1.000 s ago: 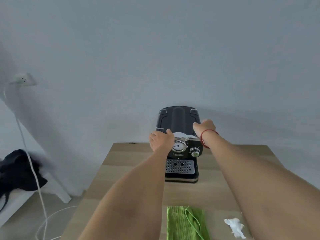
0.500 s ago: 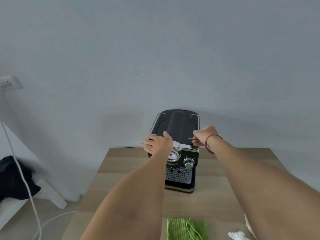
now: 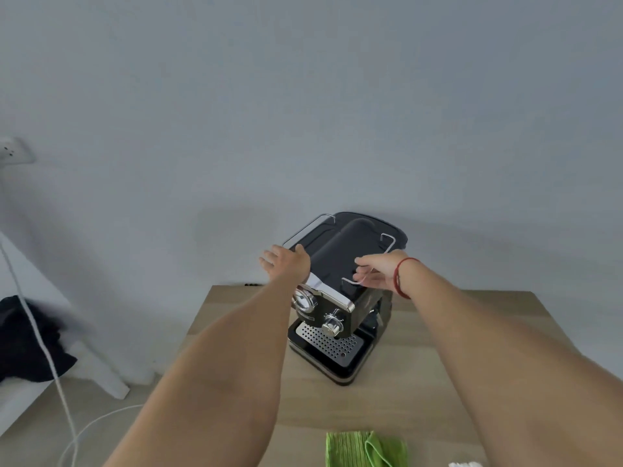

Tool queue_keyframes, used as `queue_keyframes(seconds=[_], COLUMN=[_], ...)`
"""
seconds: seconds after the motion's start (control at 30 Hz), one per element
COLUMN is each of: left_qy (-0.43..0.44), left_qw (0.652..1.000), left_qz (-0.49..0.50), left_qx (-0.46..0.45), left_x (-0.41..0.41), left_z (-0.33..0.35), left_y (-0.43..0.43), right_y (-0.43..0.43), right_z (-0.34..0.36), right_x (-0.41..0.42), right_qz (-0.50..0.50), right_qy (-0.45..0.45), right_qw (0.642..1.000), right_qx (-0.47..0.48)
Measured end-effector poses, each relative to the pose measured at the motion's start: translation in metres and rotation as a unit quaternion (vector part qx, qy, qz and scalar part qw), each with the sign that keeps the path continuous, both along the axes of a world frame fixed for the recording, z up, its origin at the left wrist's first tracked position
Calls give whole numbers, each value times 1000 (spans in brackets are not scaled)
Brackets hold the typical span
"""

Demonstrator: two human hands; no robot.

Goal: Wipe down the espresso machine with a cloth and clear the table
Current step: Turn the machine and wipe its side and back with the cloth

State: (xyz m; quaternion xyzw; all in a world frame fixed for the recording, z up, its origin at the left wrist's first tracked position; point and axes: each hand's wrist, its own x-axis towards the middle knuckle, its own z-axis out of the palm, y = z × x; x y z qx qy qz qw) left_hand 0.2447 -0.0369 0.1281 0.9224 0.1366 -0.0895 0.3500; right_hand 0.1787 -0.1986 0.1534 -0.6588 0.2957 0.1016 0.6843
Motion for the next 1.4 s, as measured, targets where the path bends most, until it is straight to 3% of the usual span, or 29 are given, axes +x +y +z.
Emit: queue_keyframes(seconds=[0.1,0.33,0.43,0.63,0.9,1.07,1.23,1.4], left_qy=[-50,-131,-152,-183,-212,-213,-203,-206], left_qw=[998,988,985,982,975,971,966,963], left_qz=[29,70,73,39,-59,-111,-157,-172], left_qx=[-18,39,24,12,-9,-18,-25,28], left_x=[-16,-38,-29,-2,45,77,111,117], left_z=[-2,-13,-19,-21,-23,-19,-20,-15], left_y=[-8,-31,-28,-34,-16,0,15,17], right_y=[-18,-27,-27,-36,-36,-33,-24,-16], right_z=[4,-6,-4,-3,-7,-9,-6,-17], right_x=[26,49,45,26,23,41,65,68], right_qz=[-104,-191,-208,-188,-87,12,74,45], right_qy=[-26,-40,-30,-32,-23,-10,-10,-22], right_qw=[993,977,975,973,975,920,862,823], right_qx=[-41,-90,-77,-134,-204,-391,-501,-565])
